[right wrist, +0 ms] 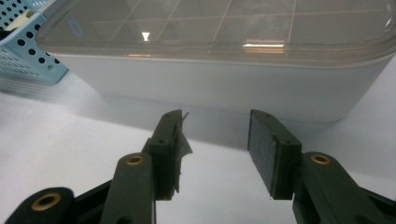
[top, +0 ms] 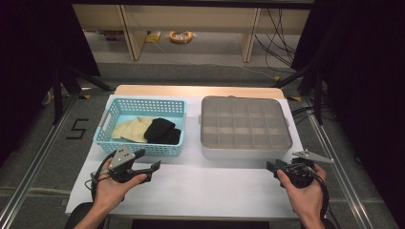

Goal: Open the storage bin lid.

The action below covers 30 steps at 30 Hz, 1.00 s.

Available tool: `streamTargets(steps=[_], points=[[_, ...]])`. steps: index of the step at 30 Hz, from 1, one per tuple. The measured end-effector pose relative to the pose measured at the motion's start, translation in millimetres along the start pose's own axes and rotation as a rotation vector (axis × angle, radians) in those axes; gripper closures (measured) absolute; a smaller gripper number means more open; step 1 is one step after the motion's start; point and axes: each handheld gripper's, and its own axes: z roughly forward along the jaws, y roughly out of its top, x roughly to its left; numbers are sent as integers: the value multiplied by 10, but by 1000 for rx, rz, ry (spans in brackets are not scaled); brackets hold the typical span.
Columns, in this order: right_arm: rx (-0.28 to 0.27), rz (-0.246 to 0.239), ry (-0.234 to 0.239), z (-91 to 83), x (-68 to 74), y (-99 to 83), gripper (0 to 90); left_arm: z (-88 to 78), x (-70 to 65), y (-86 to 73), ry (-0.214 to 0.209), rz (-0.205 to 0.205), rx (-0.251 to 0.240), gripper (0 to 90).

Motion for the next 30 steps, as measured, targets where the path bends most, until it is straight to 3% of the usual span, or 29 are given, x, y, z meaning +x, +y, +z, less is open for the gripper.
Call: streamTargets(steps=[1,2,3,4,5,7,8,9,10,11,13,16,18,21,22,25,28,29,30], points=[[0,0,0,0,0,0,565,23,-21,29,-7,-15,1,265],[0,42,2,-18,14,26,569,66,-41,72,-25,-25,2,267],[0,42,2,-18,14,26,569,66,-41,72,-25,-25,2,267],[-8,17,2,-37,-39,79,576,122,-56,129,-53,-34,15,268],[-5,43,-1,-47,-32,100,580,153,-61,166,-55,-36,23,271],[-7,46,9,-57,-61,135,581,195,-57,209,-63,-29,19,279],[6,60,1,-76,-104,235,582,268,-56,317,-68,-17,20,281],[-4,44,13,-63,-136,269,582,268,-56,317,-68,-17,20,281],[-6,29,4,-62,-177,317,581,341,-50,437,-74,-2,36,281],[12,59,0,-61,-176,363,581,341,-50,437,-74,-2,36,280],[15,39,-10,-58,-214,415,581,431,-45,556,-85,-17,35,281],[29,83,-8,-21,-271,597,580,567,-42,714,-93,2,38,282],[29,88,-15,-15,-301,666,580,623,-38,788,-92,3,44,282],[23,62,-16,-2,-362,737,579,679,-23,861,-93,4,47,285],[27,60,-19,0,-376,764,579,715,-8,903,-99,-2,47,285],[44,112,-28,50,-455,914,579,805,20,985,-116,-26,55,295],[60,124,-39,70,-514,1002,579,938,34,1055,-127,-44,75,297],[50,99,-51,154,-628,1090,579,1017,46,1078,-138,-62,88,301],[50,99,-51,154,-628,1090,579,1017,46,1078,-138,-62,88,302]])
